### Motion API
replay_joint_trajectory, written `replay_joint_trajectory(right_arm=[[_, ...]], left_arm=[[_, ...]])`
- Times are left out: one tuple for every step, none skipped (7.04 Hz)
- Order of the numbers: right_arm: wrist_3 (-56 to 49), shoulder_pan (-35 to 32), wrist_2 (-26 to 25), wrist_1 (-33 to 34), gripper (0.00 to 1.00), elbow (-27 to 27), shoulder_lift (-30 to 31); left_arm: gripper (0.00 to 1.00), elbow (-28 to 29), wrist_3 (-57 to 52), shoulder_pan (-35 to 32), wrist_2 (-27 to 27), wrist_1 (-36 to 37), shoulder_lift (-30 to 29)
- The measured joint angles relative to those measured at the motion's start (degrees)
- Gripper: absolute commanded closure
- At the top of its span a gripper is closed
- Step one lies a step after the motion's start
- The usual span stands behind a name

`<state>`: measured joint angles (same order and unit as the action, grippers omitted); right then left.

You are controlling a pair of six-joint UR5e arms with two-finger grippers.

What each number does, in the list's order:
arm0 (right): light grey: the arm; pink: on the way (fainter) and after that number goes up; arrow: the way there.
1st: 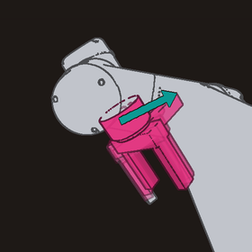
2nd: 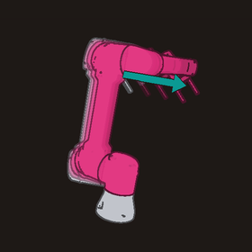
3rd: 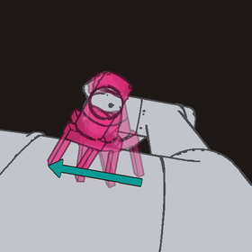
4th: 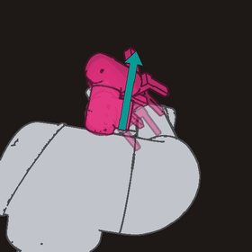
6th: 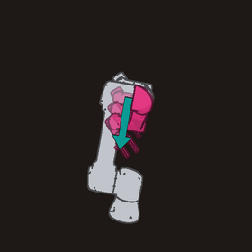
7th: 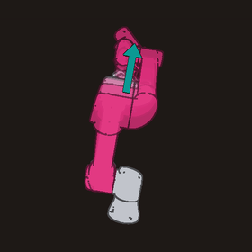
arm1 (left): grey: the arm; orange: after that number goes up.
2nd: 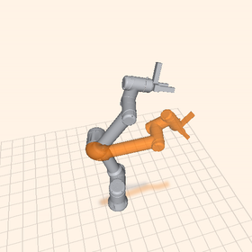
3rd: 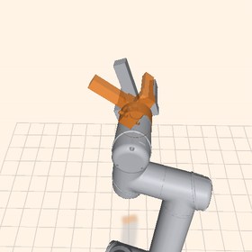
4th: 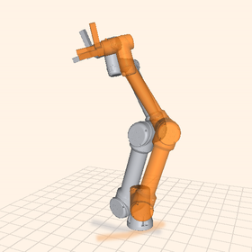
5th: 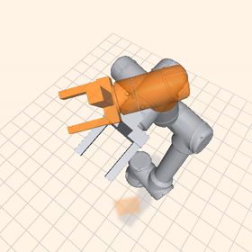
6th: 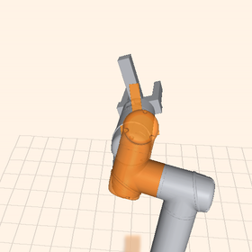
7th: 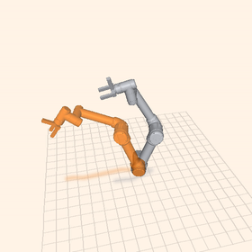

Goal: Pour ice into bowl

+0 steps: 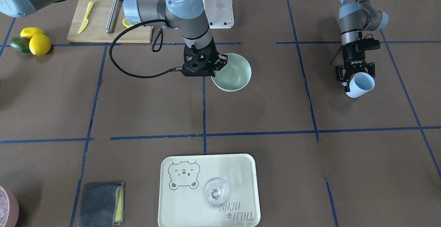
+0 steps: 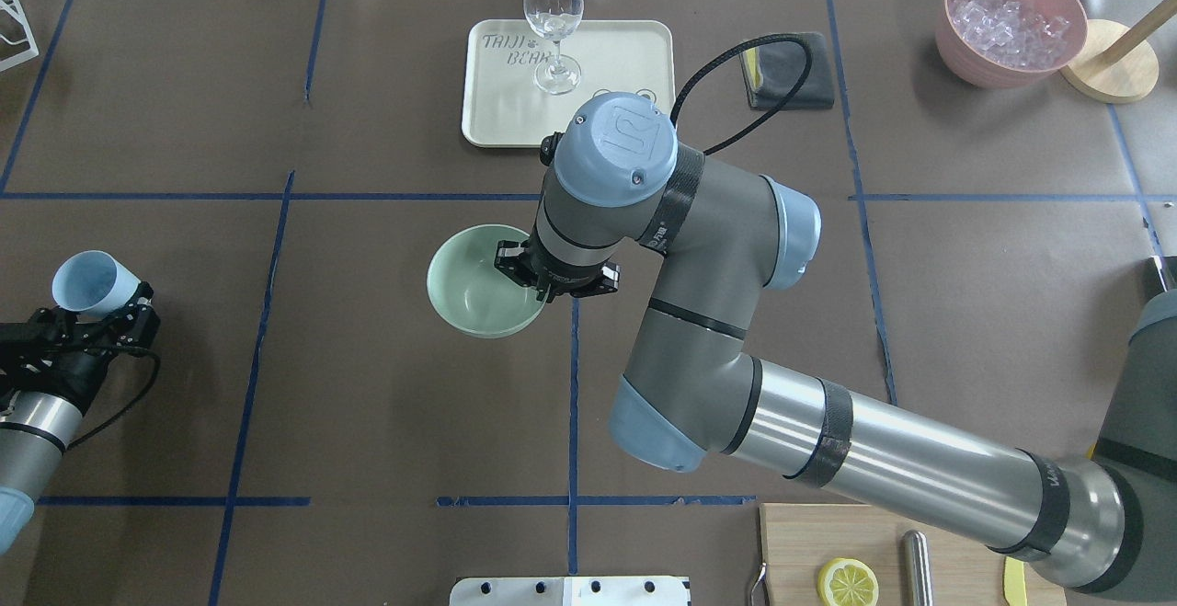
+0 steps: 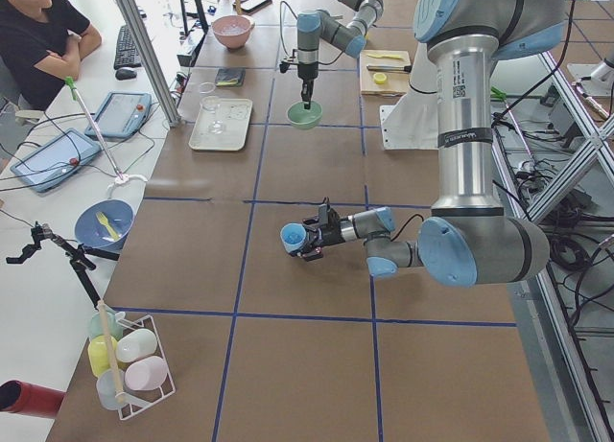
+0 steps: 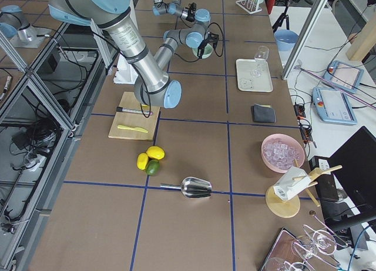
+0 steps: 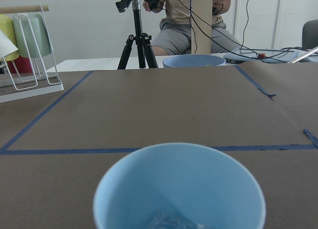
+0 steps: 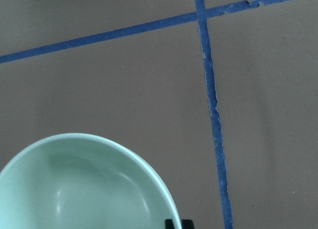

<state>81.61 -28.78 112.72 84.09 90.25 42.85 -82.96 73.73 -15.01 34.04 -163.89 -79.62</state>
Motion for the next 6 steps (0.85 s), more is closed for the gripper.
replay_joint_trajectory(right_arm=[[0.04, 0.61, -0.57, -0.08, 1.0, -0.5, -0.32], [-0.06, 1.09, -1.23, -0.22, 1.0, -2.18, -1.5], [-0.21, 1.82, -2.86, -1.03, 1.0, -5.22, -3.39], [-0.28, 2.74, -5.01, -3.54, 1.0, -9.15, -5.19], [-0.3, 3.47, -6.36, -6.57, 0.93, -13.5, -7.19], [-0.31, 3.97, -7.23, -8.08, 0.01, -16.77, -9.13]], left_arm=[[1.0, -1.0, -0.55, -0.24, 0.18, -1.43, 0.16], [1.0, -3.4, -3.01, -0.7, 0.47, -3.68, 0.59], [1.0, -6.32, -6.66, -1.31, 0.6, -5.02, 1.17], [1.0, -8.37, -8.73, -1.93, 0.63, -5.57, 1.72], [1.0, -9.71, -9.85, -2.47, 0.63, -5.73, 2.2], [1.0, -10.89, -10.61, -2.88, 0.68, -5.74, 2.38]])
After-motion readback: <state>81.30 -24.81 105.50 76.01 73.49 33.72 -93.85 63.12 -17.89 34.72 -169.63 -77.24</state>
